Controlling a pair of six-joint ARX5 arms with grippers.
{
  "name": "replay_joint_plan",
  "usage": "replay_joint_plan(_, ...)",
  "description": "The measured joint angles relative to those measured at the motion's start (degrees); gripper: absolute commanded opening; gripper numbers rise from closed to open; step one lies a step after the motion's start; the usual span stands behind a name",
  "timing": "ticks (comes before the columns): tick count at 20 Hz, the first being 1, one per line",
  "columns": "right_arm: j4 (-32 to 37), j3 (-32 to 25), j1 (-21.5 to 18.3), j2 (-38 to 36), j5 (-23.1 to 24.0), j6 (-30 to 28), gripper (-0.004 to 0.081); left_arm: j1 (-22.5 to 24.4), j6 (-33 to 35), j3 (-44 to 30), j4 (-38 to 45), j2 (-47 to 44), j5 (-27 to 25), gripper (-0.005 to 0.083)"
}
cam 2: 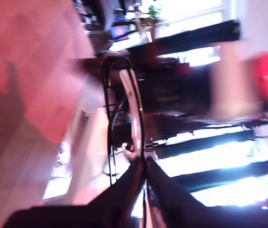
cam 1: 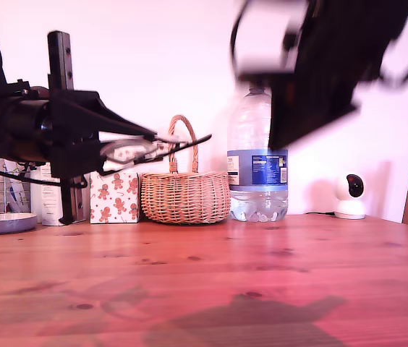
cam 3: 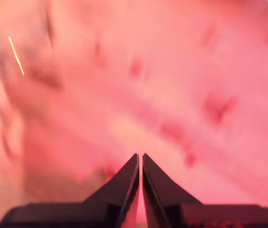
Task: Pick up the glasses and close them, then place them back on the table
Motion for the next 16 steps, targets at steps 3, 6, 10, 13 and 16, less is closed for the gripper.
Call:
replay_joint_plan(3,0.31,0.00,0.00,-4.31,0.02,0.15,-0.0010,-0.13,0.00,0.00,-0.02,0.00,-0.28,-0.0021)
replay_joint_plan(6,2.34,-0.28,-0.07,-8.85,1.27,0.17,-0.0010,-0.13,0.50,0.00,-0.02,0.00,-0.33,-0.0021)
replay_joint_plan(10,2.54,-3.76,-4.85,-14.84,-1.36,0.15,-0.0010,-0.33,0.90,0.00,-0.02,0.00,-0.55,-0.0021)
replay_joint_plan(13,2.75,-6.88,-12.09,-17.55,-7.91,0.11,-0.0010,-1.64,2.43,0.00,0.02,0.00,-0.68,-0.0021)
replay_joint_plan(16,3.32,-9.77,-18.93,-22.86,-12.48,0.17,-0.0010,-3.32,4.70,0.00,0.11,0.00,-0.76,-0.0021)
